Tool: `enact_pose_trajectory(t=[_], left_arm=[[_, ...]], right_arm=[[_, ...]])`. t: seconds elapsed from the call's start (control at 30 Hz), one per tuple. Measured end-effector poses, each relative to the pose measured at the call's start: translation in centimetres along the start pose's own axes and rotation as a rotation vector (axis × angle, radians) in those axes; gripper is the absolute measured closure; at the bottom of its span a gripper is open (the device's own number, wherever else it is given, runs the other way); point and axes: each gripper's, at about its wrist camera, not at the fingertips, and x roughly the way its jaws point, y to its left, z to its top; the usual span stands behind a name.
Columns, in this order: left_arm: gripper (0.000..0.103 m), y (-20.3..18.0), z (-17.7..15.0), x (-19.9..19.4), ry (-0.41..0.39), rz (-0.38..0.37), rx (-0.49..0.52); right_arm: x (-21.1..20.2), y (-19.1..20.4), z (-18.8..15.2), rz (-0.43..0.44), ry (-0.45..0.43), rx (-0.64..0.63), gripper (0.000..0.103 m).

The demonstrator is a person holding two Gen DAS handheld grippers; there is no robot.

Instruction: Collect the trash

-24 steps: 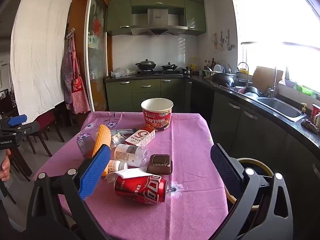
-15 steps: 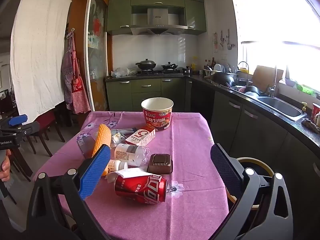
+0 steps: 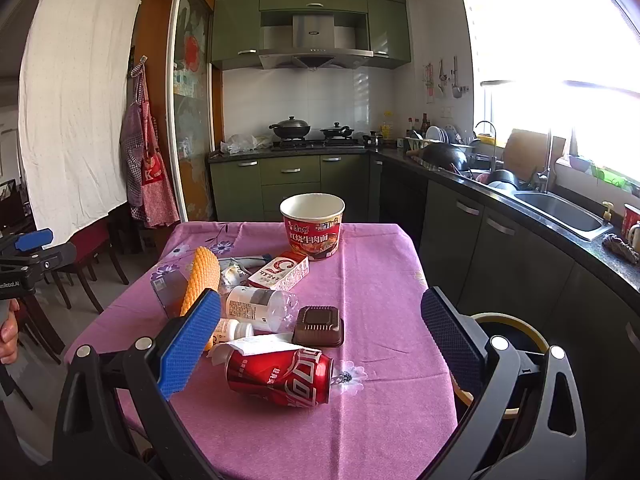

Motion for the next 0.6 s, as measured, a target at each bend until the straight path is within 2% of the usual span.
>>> enact_pose_trajectory(t=[0.6], left_arm=[[0.006, -0.14, 0.04, -0.09, 0.001, -0.012, -0.001]], right_arm=[[0.57, -0.13, -0.15, -0.009, 0.010, 0.007, 0.004]])
